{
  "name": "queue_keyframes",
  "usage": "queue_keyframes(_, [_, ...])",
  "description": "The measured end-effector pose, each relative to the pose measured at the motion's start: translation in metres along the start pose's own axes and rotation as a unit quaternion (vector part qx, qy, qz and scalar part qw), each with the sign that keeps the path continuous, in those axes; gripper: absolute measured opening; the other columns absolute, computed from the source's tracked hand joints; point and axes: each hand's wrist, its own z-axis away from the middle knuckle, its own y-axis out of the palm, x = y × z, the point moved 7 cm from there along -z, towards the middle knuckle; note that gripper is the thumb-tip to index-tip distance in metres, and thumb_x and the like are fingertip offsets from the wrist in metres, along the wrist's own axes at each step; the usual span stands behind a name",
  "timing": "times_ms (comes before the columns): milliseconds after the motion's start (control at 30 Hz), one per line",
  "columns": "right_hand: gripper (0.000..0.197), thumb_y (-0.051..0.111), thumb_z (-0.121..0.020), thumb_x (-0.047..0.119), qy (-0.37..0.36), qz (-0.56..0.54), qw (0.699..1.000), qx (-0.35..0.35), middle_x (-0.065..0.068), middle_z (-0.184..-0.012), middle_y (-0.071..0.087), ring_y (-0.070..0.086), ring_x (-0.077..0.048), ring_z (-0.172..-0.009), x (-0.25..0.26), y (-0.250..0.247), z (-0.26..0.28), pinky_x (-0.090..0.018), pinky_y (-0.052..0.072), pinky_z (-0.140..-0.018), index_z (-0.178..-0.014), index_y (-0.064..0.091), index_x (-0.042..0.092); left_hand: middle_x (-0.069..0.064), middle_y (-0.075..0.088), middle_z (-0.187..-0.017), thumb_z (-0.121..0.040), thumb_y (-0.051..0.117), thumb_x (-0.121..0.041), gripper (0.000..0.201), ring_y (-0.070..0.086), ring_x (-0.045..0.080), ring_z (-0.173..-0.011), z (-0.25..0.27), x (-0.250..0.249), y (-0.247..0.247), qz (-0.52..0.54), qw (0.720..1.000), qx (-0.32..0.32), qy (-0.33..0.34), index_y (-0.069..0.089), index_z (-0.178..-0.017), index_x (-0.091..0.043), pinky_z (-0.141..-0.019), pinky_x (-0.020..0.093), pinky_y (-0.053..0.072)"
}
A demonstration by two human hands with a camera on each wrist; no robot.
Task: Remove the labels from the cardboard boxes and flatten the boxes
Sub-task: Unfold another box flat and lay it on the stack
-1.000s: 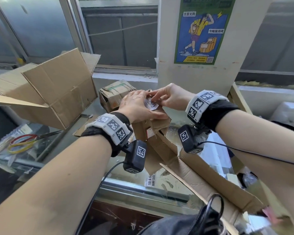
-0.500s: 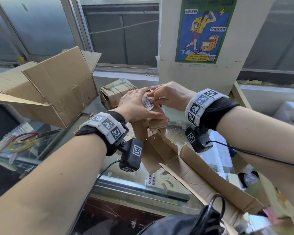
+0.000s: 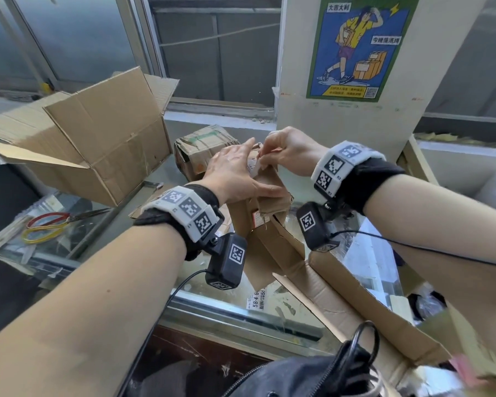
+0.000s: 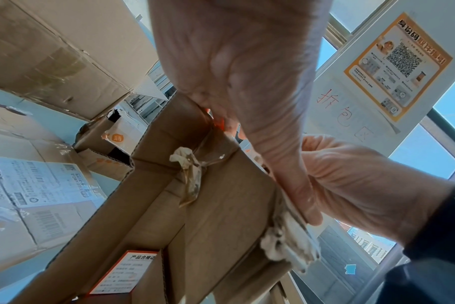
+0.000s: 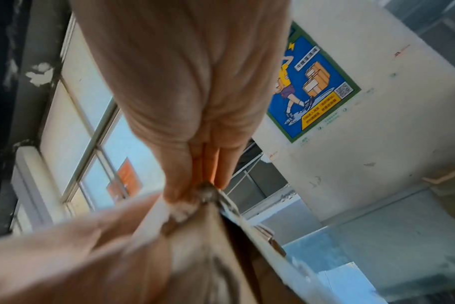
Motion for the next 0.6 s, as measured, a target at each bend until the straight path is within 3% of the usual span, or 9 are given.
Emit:
queue_keyframes(133, [0.019, 0.066, -0.088, 0.020, 0.013, -0.052, 0.996, 0.075, 0.002, -0.107, 0.069, 0.063, -0.014, -0.103, 0.0008, -0.0057, 0.0010, -0.028, 0.047, -0.099, -0.103, 0.073, 0.013, 0.003, 0.020, -0.160, -0.060, 0.067, -0.078, 0.125, 0.014, 0.021, -0.147, -0.0023, -0.0001, -0.0008, -0.008, 1.000, 0.007, -0.012, 0.009, -0.155, -0.022, -0.120, 0.036, 0.011])
queue_keyframes(300, [0.036, 0.075, -0.078, 0.010, -0.002, -0.057, 0.992, 0.109, 0.003, -0.128, 0.061, 0.059, -0.011, -0.112, 0.0011, -0.0043, 0.0064, -0.029, 0.046, -0.102, -0.114, 0.069, 0.011, 0.004, 0.019, -0.160, -0.061, 0.067, -0.077, 0.125, 0.013, 0.021, -0.148, -0.0014, -0.0059, -0.0007, -0.018, 1.000, 0.011, -0.005, 0.008, -0.155, -0.020, -0.120, 0.036, 0.010])
queue_keyframes(367, [0.038, 0.077, -0.074, 0.006, -0.019, -0.036, 0.994, 0.106, 0.004, -0.133, 0.058, 0.056, -0.013, -0.118, 0.0002, -0.0006, 0.0050, -0.030, 0.044, -0.104, -0.111, 0.071, 0.012, 0.004, 0.019, -0.160, -0.061, 0.067, -0.077, 0.126, 0.012, 0.021, -0.148, -0.0017, -0.0052, -0.0005, -0.011, 1.000, 0.015, -0.007, 0.006, -0.155, -0.020, -0.120, 0.036, 0.010])
queue_keyframes(500, [0.021, 0.078, -0.075, 0.016, -0.023, -0.039, 0.996, 0.078, 0.005, -0.133, 0.058, 0.053, -0.015, -0.122, -0.0047, 0.0012, -0.0013, -0.037, 0.042, -0.106, -0.095, 0.076, 0.012, 0.003, 0.017, -0.161, -0.060, 0.068, -0.076, 0.128, 0.011, 0.020, -0.148, -0.0011, -0.0042, -0.0005, -0.007, 1.000, 0.019, -0.008, 0.004, -0.155, -0.020, -0.120, 0.036, 0.009])
queue_keyframes(600, [0.012, 0.078, -0.075, 0.016, -0.019, -0.046, 0.998, 0.041, -0.002, -0.128, 0.062, 0.045, -0.013, -0.131, -0.0081, 0.0000, -0.0025, -0.038, 0.035, -0.111, -0.084, 0.074, 0.008, 0.002, 0.018, -0.160, -0.056, 0.068, -0.079, 0.130, 0.011, 0.020, -0.148, -0.0030, -0.0022, 0.0005, -0.003, 1.000, 0.018, -0.013, 0.006, -0.155, -0.022, -0.120, 0.036, 0.009])
